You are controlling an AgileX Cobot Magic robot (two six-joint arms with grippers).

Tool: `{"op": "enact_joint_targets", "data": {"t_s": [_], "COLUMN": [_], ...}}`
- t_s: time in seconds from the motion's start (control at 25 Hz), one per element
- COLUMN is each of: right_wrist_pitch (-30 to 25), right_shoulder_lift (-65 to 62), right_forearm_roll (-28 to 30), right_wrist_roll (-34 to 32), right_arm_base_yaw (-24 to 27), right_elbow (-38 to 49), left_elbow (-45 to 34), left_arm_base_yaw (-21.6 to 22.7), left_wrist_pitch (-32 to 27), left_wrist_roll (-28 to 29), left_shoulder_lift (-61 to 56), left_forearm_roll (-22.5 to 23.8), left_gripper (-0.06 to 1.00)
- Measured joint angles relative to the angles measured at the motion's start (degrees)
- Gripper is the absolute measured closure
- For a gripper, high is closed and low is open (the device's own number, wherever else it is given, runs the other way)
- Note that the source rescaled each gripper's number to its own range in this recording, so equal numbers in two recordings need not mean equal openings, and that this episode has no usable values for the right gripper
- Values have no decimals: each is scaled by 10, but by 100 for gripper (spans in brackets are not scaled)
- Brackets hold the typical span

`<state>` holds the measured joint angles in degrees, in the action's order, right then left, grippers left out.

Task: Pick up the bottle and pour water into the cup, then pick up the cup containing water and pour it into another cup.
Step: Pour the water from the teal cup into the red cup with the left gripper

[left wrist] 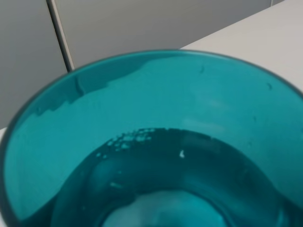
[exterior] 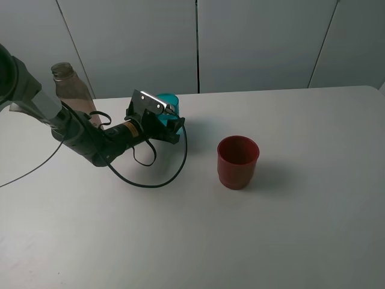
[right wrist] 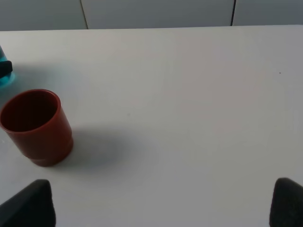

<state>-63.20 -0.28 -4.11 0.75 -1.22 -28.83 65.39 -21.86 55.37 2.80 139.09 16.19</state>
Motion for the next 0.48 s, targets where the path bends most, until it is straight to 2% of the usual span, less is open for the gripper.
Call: {"op": "enact_joint_targets", "data": {"t_s": [0.16,0.24,0.32,0.48], "right_wrist_pitch": [0,0,0,0], "right_shoulder_lift": [0,0,0,0], "right_forearm_roll": [0,0,0,0], "right_wrist_roll": [0,0,0,0], "right_arm_base_yaw": [0,0,0,0], "right_elbow": [0,0,0,0], "left_elbow": [0,0,0,0], "left_arm_base_yaw": [0,0,0,0], "left_wrist_pitch": [0,-4,-20,-74], "left_wrist_roll": [0,0,0,18], "left_shoulder_lift": [0,-2,-13,-50], "left_forearm_roll": [3,20,60,169], "left_gripper": [81,81,81,81]}}
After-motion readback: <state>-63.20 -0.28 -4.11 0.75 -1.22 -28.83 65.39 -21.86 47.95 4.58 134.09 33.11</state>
